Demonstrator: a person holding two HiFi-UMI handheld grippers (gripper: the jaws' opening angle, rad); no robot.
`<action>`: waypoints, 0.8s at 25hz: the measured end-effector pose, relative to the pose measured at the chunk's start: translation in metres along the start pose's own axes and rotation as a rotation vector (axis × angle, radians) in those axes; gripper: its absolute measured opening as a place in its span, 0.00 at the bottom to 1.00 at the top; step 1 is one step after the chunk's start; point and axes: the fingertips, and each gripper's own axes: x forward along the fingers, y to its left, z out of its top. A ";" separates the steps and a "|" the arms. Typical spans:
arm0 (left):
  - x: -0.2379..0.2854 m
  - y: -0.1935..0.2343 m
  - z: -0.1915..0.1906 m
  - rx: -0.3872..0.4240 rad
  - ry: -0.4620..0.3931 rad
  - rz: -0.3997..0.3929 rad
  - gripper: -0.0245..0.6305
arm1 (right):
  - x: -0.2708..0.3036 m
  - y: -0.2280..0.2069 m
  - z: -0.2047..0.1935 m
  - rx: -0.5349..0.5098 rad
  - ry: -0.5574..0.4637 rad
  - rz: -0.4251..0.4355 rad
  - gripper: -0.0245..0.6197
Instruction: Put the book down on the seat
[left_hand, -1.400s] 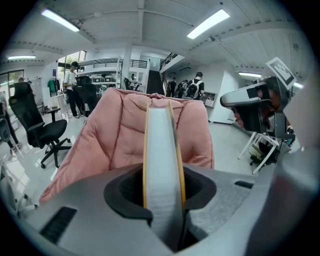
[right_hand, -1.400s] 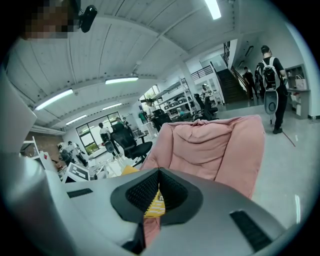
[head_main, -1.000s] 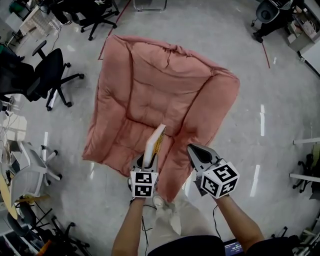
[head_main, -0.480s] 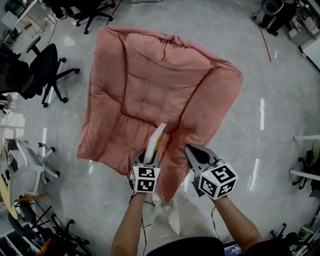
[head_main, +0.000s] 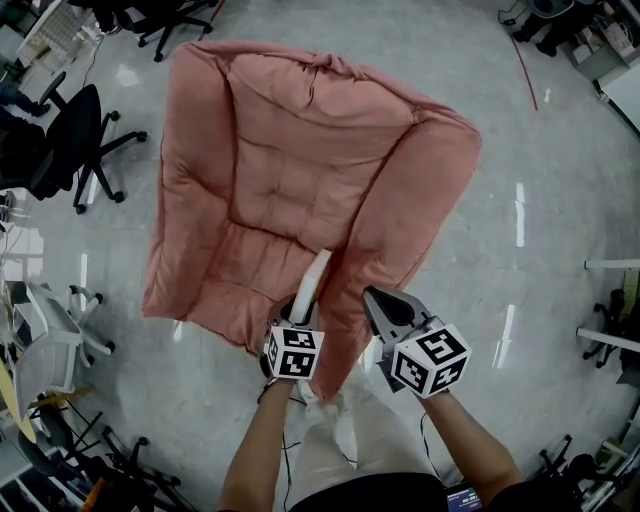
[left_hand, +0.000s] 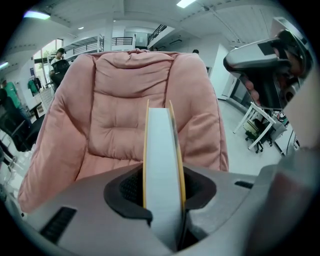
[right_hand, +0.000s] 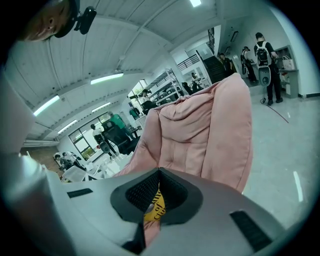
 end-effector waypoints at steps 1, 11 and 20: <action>0.002 -0.001 0.000 0.007 0.003 0.000 0.26 | 0.000 -0.001 -0.001 0.003 0.002 -0.001 0.07; 0.013 -0.013 0.001 0.079 0.025 -0.009 0.26 | 0.003 -0.011 -0.007 0.021 0.008 -0.011 0.07; 0.014 -0.034 0.001 0.186 0.033 -0.030 0.26 | -0.003 -0.021 -0.008 0.034 0.000 -0.033 0.07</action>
